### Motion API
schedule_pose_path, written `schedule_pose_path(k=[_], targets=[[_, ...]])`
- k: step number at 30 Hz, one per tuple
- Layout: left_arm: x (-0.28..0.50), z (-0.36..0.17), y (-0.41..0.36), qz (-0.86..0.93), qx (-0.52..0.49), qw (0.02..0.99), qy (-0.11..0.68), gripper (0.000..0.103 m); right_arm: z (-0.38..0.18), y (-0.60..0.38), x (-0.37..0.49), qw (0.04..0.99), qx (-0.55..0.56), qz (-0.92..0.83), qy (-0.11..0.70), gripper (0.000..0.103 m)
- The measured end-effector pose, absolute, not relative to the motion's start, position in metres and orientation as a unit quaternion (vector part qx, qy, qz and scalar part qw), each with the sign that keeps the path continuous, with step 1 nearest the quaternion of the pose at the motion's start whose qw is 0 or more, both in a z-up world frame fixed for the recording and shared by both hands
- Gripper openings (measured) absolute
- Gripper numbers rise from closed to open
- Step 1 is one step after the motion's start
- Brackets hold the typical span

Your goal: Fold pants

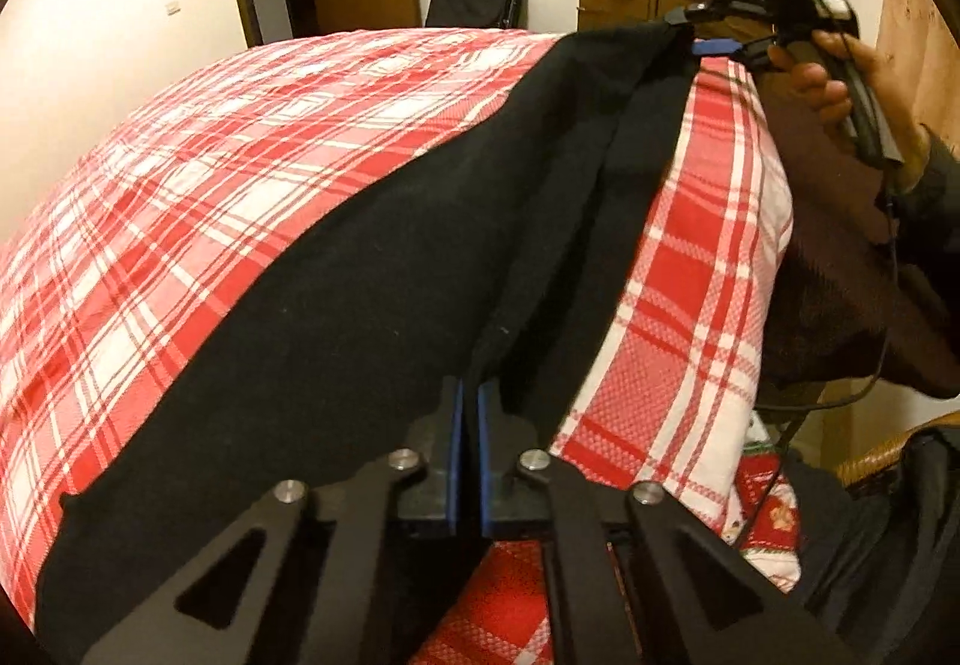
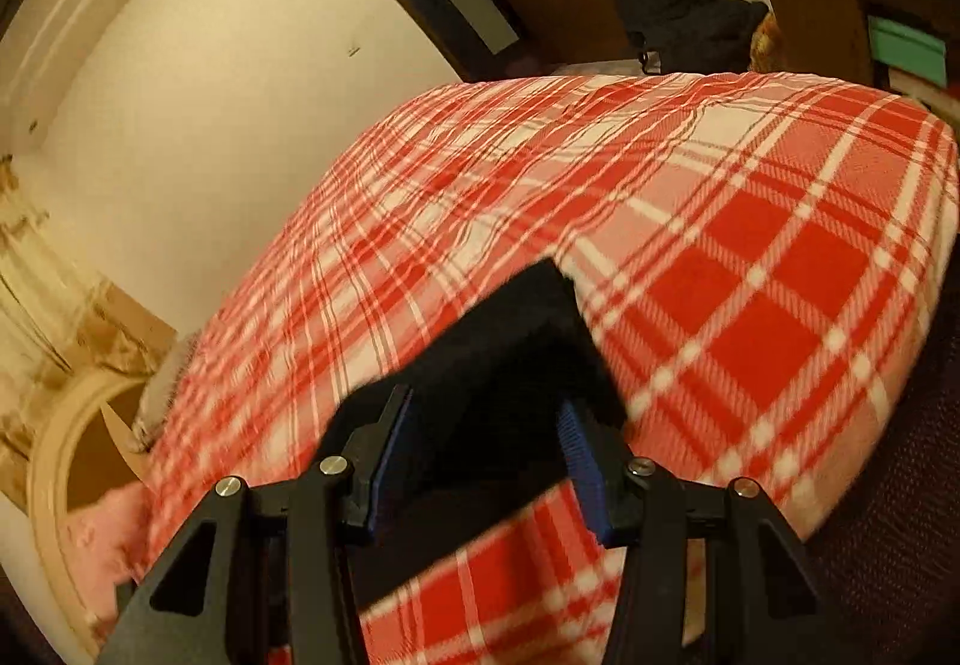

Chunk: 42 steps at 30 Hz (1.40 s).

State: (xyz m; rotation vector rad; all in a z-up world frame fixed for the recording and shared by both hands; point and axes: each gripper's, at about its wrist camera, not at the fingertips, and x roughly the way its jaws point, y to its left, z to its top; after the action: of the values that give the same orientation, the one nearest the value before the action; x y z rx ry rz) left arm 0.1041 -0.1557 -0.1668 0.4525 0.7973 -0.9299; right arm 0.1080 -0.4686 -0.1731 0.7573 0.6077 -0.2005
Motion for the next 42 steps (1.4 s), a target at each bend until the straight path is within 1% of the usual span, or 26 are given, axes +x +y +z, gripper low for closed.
schedule_pose_path(k=[1, 2, 3, 5, 10, 13, 16, 18, 20, 24, 27, 31, 34, 38, 40, 42], targets=[[0.105, -0.166, -0.155, -0.433, 0.207, 0.795, 0.371, 0.004, -0.171, -0.47, 0.111, 0.879, 0.365, -0.095, 0.291, 0.048], [0.105, -0.165, -0.154, -0.434, 0.203, 0.795, 0.371, 0.004, -0.169, -0.471, 0.115, 0.878, 0.367, -0.093, 0.292, 0.034], [0.106, -0.165, -0.153, -0.436, 0.2, 0.796, 0.371, 0.004, -0.167, -0.473, 0.123, 0.877, 0.366, -0.095, 0.296, 0.017], [0.107, -0.163, -0.152, -0.435, 0.195, 0.798, 0.368, 0.004, -0.161, -0.474, 0.14, 0.879, 0.349, -0.102, 0.309, 0.005], [0.123, -0.154, -0.14, -0.43, 0.157, 0.807, 0.373, 0.004, -0.122, -0.463, 0.183, 0.902, 0.293, -0.072, 0.308, 0.004], [0.134, -0.147, -0.131, -0.424, 0.132, 0.815, 0.373, 0.004, -0.09, -0.451, 0.192, 0.924, 0.27, -0.021, 0.269, 0.004], [0.141, -0.141, -0.121, -0.422, 0.109, 0.821, 0.369, 0.004, -0.077, -0.448, 0.18, 0.935, 0.267, 0.025, 0.233, 0.004], [0.139, -0.138, -0.116, -0.426, 0.101, 0.822, 0.365, 0.004, -0.085, -0.451, 0.17, 0.935, 0.265, 0.032, 0.234, 0.004], [0.134, -0.142, -0.116, -0.436, 0.103, 0.815, 0.368, 0.004, -0.11, -0.46, 0.158, 0.927, 0.266, 0.026, 0.265, 0.004], [0.115, -0.157, -0.124, -0.46, 0.133, 0.794, 0.374, 0.004, -0.162, -0.484, 0.134, 0.902, 0.293, -0.008, 0.319, 0.004], [0.107, -0.166, -0.131, -0.464, 0.16, 0.785, 0.378, 0.004, -0.184, -0.493, 0.124, 0.891, 0.314, -0.015, 0.328, 0.004], [0.108, -0.169, -0.135, -0.462, 0.163, 0.782, 0.385, 0.004, -0.19, -0.492, 0.121, 0.891, 0.32, -0.01, 0.322, 0.004], [0.107, -0.161, -0.131, -0.462, 0.164, 0.785, 0.379, 0.004, -0.18, -0.485, 0.115, 0.898, 0.318, 0.006, 0.304, 0.004], [0.107, -0.16, -0.123, -0.462, 0.169, 0.784, 0.379, 0.004, -0.192, -0.481, 0.115, 0.894, 0.305, -0.006, 0.329, 0.004], [0.108, -0.167, -0.122, -0.46, 0.173, 0.78, 0.388, 0.004, -0.203, -0.487, 0.112, 0.889, 0.311, -0.022, 0.335, 0.004], [0.109, -0.174, -0.123, -0.459, 0.168, 0.778, 0.396, 0.004, -0.206, -0.496, 0.106, 0.883, 0.344, -0.012, 0.32, 0.004]])
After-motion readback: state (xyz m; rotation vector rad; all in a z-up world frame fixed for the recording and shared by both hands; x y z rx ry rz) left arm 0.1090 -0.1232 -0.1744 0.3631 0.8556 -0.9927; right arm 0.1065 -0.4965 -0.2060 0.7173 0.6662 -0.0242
